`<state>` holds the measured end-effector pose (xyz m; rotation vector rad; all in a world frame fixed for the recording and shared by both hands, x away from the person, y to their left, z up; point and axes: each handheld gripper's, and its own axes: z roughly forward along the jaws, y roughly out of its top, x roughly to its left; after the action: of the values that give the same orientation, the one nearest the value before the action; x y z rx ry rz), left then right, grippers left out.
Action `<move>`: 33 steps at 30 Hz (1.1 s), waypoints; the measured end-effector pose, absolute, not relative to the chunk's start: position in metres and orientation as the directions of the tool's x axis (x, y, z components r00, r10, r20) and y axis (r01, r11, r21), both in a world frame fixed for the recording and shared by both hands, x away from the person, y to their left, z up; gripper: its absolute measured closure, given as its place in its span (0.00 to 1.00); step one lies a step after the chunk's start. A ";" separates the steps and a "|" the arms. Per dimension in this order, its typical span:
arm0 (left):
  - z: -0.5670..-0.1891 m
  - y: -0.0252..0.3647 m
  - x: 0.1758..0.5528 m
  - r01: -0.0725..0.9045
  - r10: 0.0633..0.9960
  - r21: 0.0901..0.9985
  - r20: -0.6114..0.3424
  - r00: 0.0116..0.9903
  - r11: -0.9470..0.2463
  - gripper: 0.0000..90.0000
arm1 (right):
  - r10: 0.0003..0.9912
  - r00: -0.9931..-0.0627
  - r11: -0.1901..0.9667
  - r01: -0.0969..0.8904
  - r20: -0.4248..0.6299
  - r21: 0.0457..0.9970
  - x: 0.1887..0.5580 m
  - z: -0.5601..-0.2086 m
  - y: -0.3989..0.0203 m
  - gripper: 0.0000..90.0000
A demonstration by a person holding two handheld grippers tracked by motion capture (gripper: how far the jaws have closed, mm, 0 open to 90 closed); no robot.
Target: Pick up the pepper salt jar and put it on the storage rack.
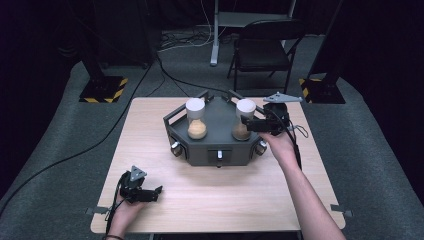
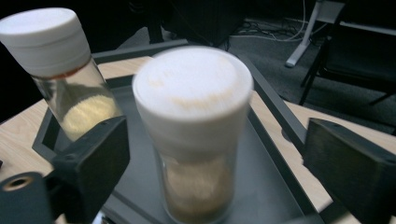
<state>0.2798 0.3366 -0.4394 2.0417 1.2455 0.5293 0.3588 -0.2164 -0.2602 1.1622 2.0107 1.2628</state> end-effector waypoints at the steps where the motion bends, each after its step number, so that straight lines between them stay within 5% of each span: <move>1: -0.439 0.337 0.280 0.612 0.888 0.726 -0.006 0.459 -0.312 0.01 | 0.859 -0.511 0.205 0.403 0.033 0.892 0.357 -0.261 -0.219 0.04; 33: -0.439 0.337 0.281 0.611 0.886 0.726 -0.005 0.463 -0.315 0.01 | 0.871 -0.490 0.172 0.392 0.047 0.904 0.281 -0.338 -0.302 0.00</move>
<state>0.2809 0.3366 -0.4394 2.0444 1.2413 0.5285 0.2812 -0.3017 -0.3383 1.1878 1.9639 1.2832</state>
